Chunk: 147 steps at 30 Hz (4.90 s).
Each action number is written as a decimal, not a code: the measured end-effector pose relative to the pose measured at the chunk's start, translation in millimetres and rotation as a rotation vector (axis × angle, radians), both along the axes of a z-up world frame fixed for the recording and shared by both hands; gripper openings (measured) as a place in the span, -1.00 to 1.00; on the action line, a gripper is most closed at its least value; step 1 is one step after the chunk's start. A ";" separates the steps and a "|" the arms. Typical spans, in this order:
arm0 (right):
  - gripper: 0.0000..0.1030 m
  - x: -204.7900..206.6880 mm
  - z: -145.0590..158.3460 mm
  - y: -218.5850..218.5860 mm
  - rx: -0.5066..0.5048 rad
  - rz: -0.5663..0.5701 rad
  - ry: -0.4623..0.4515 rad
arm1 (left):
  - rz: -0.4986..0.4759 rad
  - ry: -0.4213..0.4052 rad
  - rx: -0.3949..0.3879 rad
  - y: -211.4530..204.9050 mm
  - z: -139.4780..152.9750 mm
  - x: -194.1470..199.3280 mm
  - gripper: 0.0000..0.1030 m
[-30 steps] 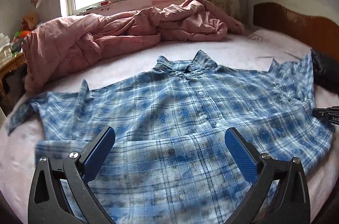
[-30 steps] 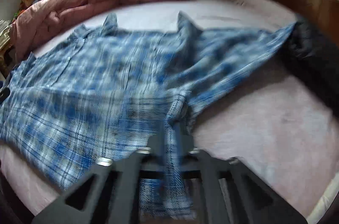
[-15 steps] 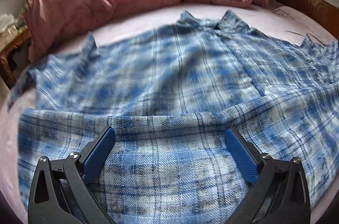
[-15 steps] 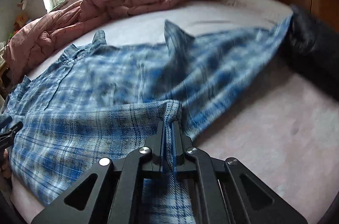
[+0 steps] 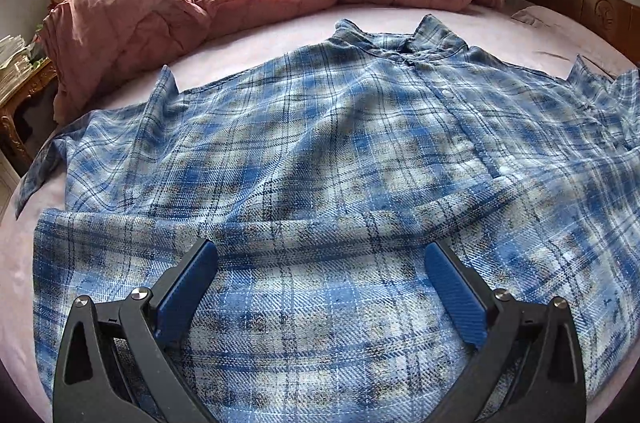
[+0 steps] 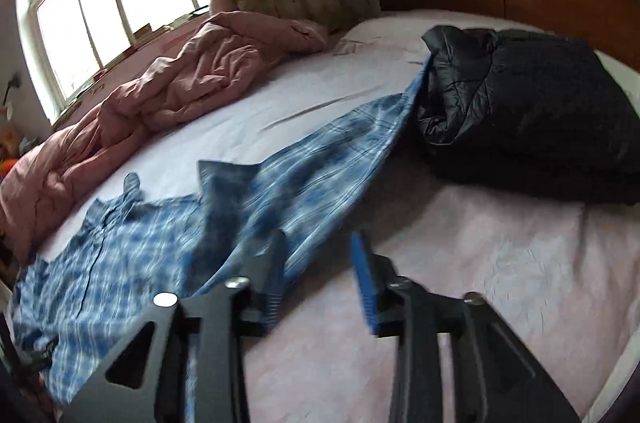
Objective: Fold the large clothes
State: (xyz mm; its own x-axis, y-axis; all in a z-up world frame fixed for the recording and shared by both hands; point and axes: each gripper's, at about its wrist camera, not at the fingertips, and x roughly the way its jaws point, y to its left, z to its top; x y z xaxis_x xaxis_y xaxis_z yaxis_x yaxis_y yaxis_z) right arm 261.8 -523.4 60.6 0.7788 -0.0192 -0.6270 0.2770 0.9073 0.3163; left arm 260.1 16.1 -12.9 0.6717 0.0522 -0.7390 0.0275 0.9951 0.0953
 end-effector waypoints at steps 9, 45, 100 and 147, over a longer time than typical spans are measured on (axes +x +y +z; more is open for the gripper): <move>-0.37 70.6 -20.0 -71.3 0.056 -0.152 0.043 | -0.006 0.026 -0.057 7.4 -1.5 3.1 1.00; 0.05 1.5 -37.0 192.4 0.438 0.087 -0.026 | 0.153 -0.172 -0.183 59.8 23.9 -20.6 0.84; -0.01 -30.4 26.5 177.6 -0.251 0.222 -0.115 | -0.252 -0.058 -0.511 -21.3 62.8 -43.8 -0.05; 0.33 8.3 -21.5 158.7 -0.290 0.425 0.064 | 0.210 0.051 0.009 31.1 66.7 128.2 -0.82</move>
State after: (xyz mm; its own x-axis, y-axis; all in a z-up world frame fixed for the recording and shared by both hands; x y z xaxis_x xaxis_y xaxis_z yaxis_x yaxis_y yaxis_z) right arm 270.1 -364.7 39.2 0.7160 0.1104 -0.6893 -0.1246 0.9918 0.0293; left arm 388.4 47.2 53.9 0.6071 0.1940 -0.7706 -0.1756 0.9785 0.1081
